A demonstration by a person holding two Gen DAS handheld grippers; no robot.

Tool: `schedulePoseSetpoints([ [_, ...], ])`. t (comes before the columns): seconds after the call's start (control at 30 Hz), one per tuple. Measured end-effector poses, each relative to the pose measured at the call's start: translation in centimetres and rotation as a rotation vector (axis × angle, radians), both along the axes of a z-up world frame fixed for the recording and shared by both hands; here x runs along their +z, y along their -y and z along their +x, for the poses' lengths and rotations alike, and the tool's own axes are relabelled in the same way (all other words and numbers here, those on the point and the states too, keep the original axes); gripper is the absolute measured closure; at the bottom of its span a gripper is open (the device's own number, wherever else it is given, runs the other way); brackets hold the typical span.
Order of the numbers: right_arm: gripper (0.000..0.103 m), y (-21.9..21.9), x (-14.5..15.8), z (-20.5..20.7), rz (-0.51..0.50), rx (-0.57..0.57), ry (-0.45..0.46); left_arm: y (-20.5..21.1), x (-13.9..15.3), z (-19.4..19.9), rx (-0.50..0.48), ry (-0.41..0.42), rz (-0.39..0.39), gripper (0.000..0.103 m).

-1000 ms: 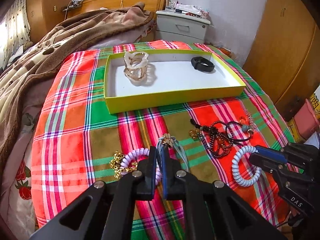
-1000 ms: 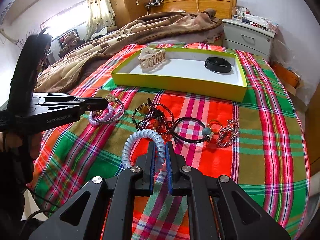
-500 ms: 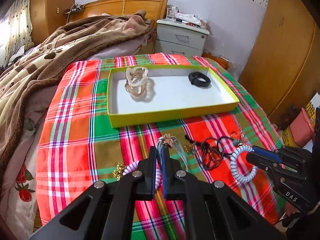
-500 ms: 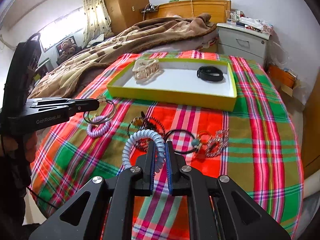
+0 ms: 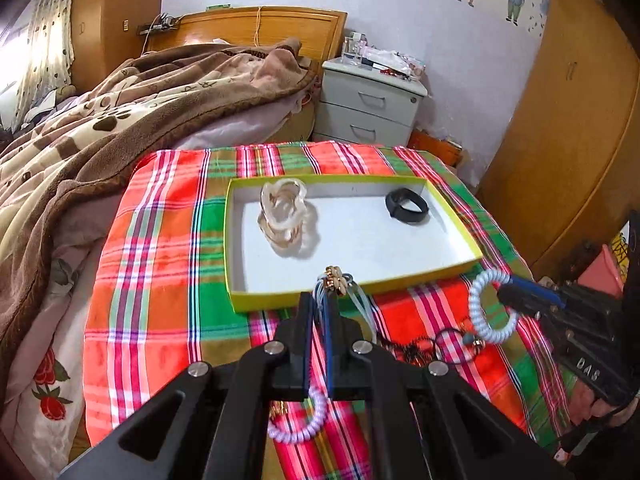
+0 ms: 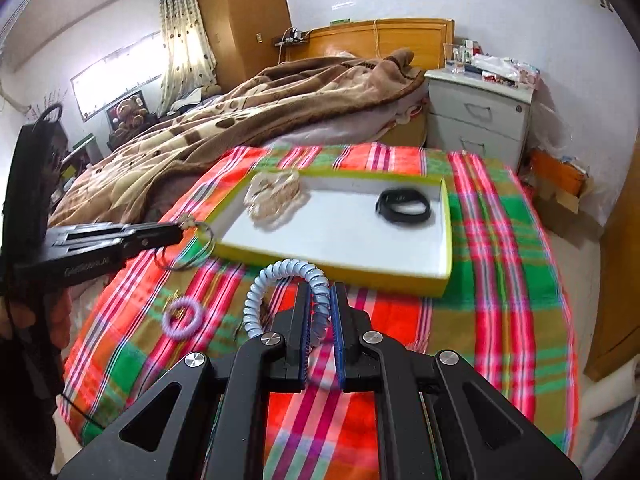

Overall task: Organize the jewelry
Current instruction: 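Carry both hair ties into the yellow box and open both tools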

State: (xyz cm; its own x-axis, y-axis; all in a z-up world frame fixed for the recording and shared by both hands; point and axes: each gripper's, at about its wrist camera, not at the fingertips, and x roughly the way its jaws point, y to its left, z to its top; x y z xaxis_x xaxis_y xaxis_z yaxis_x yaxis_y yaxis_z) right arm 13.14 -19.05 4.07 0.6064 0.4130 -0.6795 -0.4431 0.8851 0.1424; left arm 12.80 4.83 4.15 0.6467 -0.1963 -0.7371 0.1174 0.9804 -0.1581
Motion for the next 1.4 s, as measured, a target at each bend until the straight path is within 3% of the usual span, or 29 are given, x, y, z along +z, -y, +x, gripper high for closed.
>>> schedulePoseSetpoints([
  [0.37,0.093,-0.6,0.4,7.9,0.001,-0.051,-0.006,-0.1,-0.9,3.9,0.033,-0.018,-0.018,0.098],
  [0.7,0.093,-2.7,-2.3,14.2,-0.020,-0.035,-0.105,-0.9,-3.7,6.5,0.074,-0.074,-0.012,0.098],
  [1.4,0.093,-7.5,-5.8,19.3,-0.090,0.037,-0.231,-1.7,-6.4,8.1,0.107,-0.137,0.013,0.098],
])
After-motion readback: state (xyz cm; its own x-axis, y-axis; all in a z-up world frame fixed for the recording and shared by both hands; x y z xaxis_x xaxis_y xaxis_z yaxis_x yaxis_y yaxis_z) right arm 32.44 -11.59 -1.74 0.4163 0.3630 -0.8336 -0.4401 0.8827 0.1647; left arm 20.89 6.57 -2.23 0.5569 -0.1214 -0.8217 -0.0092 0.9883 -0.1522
